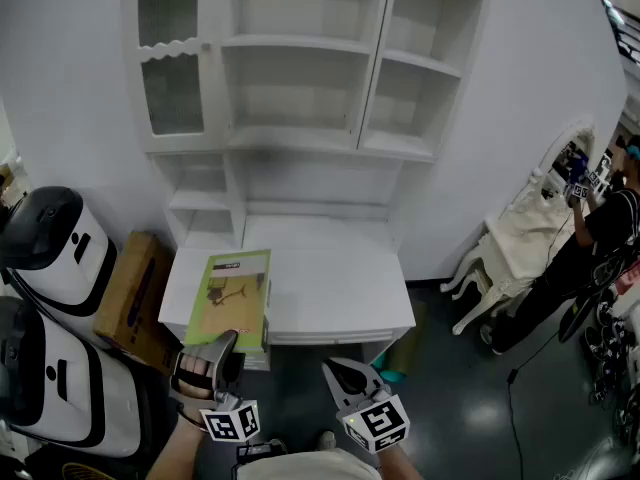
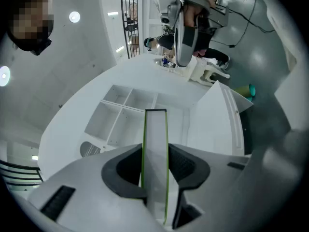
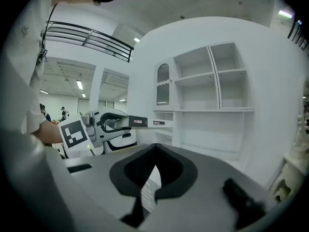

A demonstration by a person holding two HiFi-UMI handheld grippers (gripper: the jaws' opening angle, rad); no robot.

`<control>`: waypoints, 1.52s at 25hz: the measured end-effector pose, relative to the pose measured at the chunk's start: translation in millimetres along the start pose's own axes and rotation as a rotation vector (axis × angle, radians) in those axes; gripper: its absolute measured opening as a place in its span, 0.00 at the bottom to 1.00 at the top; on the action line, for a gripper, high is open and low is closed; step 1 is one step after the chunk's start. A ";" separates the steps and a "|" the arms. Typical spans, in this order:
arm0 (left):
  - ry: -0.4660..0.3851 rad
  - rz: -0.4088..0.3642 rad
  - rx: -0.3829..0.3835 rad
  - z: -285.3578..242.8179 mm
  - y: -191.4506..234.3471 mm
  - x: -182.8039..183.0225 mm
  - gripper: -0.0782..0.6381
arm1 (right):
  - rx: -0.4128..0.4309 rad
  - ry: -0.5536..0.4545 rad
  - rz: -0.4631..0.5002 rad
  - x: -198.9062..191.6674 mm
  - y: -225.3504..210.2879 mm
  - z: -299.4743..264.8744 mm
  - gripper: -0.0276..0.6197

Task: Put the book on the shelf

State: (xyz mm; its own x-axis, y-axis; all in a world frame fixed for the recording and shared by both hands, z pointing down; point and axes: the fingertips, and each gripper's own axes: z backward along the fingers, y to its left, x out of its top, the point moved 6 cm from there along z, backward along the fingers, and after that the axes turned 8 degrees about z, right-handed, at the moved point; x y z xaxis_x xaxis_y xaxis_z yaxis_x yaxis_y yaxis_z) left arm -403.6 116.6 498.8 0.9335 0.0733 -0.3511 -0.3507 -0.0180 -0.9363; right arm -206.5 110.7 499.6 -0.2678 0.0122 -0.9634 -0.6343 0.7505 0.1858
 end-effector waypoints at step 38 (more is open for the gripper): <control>-0.050 -0.037 -0.020 -53.5 -5.4 103.9 0.32 | -0.055 -0.026 -0.066 -32.2 -61.0 56.1 0.06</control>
State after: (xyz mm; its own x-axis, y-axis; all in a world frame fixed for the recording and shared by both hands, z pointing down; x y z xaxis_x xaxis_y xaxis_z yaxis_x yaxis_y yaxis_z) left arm -300.7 71.0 466.9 0.9409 0.1236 -0.3154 -0.3137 -0.0340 -0.9489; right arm -118.5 101.6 508.4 -0.2059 -0.0186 -0.9784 -0.6893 0.7124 0.1315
